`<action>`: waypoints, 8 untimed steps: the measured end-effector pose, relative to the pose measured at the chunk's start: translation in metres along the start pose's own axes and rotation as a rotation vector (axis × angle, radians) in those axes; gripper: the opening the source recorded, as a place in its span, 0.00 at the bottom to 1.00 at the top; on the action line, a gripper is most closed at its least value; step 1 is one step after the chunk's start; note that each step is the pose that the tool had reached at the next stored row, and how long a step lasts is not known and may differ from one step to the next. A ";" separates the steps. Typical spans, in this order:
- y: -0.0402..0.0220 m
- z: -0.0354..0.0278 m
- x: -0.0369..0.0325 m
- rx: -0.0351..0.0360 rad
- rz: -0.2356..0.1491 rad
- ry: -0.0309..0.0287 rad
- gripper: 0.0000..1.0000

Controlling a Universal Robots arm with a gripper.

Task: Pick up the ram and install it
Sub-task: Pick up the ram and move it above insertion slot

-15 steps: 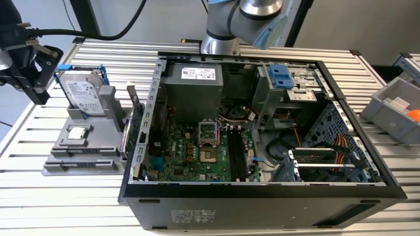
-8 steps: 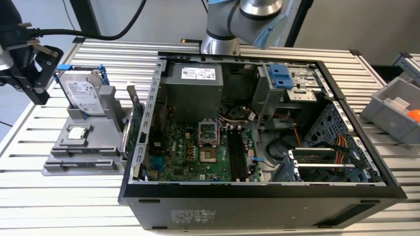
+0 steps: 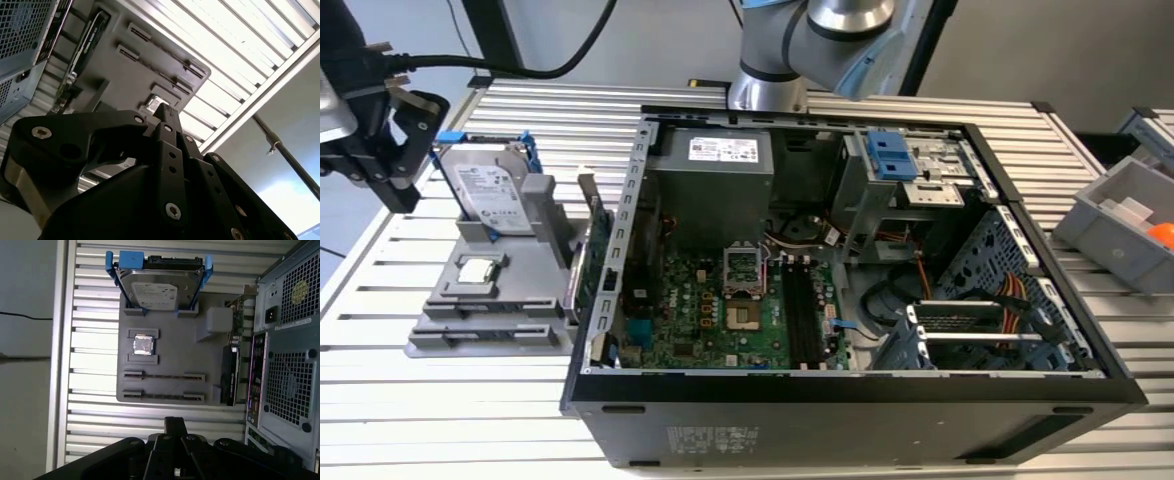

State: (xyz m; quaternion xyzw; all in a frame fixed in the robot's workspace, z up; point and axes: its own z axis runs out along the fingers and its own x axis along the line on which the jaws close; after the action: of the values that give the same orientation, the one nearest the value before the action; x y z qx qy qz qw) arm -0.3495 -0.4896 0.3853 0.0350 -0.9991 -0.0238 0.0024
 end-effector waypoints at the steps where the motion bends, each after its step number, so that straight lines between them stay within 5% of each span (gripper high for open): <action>1: 0.0000 0.0000 0.0000 0.0000 -0.009 0.0003 0.00; 8: 0.0006 0.0006 -0.0001 -0.0002 -0.039 0.0059 0.00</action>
State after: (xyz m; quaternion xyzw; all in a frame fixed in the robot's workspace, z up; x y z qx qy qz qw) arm -0.3495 -0.4890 0.3847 0.0544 -0.9982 -0.0238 0.0048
